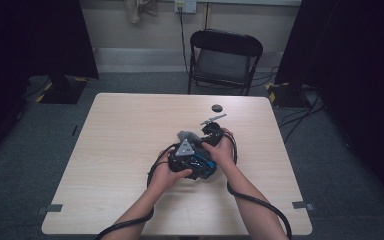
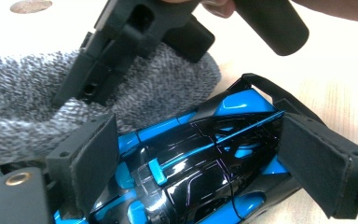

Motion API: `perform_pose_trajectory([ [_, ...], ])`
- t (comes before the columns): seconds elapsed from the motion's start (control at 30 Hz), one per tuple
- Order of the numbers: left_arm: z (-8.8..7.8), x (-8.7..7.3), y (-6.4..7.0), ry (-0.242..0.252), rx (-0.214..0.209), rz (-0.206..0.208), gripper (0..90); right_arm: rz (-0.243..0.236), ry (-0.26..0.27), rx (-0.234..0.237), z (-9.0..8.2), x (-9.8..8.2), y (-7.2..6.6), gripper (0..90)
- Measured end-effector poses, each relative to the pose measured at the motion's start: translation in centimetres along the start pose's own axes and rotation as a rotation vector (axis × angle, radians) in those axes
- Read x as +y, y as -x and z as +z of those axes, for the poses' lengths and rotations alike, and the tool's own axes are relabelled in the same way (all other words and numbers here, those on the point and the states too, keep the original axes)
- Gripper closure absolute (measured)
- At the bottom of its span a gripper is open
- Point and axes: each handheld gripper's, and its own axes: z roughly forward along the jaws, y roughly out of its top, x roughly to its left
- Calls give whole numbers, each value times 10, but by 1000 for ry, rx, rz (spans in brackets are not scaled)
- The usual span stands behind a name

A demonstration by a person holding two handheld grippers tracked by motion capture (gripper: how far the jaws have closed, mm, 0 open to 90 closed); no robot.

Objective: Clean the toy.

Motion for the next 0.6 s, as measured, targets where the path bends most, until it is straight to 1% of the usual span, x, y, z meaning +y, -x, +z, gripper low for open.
perform_pose_trajectory([
  [0.03, 0, 0, 0, 1, -1, 0, 126, 9, 10, -7, 1, 1, 2, 733],
  [0.1, 0, 0, 0, -1, -1, 0, 127, 9, 26, -30, 0, 1, 2, 733],
  [0.13, 0, 0, 0, -1, 0, 0, 126, 10, 25, -41, 0, 2, 2, 733],
  [0.2, 0, 0, 0, -1, 0, 0, 127, 6, 27, -46, -1, 3, 2, 733],
  [0.23, 0, 0, 0, -1, -1, -1, 127, 18, 43, -70, -2, 3, 3, 732],
  [0.27, 0, 0, 0, -1, -1, -1, 127, 18, 43, -70, -2, 3, 3, 732],
  [0.3, 0, 0, 0, -1, 0, -1, 127, 19, 53, -88, -5, 5, 3, 731],
  [0.37, 0, 0, 0, 0, 0, -2, 127, 23, 70, -105, -7, 6, 4, 731],
  [0.47, 0, 0, 0, -1, -1, -1, 127, 17, 60, -100, -7, 7, 4, 728],
  [0.5, 0, 0, 0, -1, 0, 0, 127, -7, 57, -87, -5, 6, 3, 727],
  [0.57, 0, 0, 0, -1, -1, -2, 126, -13, 44, -86, -1, 5, 0, 726],
  [0.6, 0, 0, 0, -1, -1, -2, 127, -17, 39, -71, 2, 4, -2, 726],
])
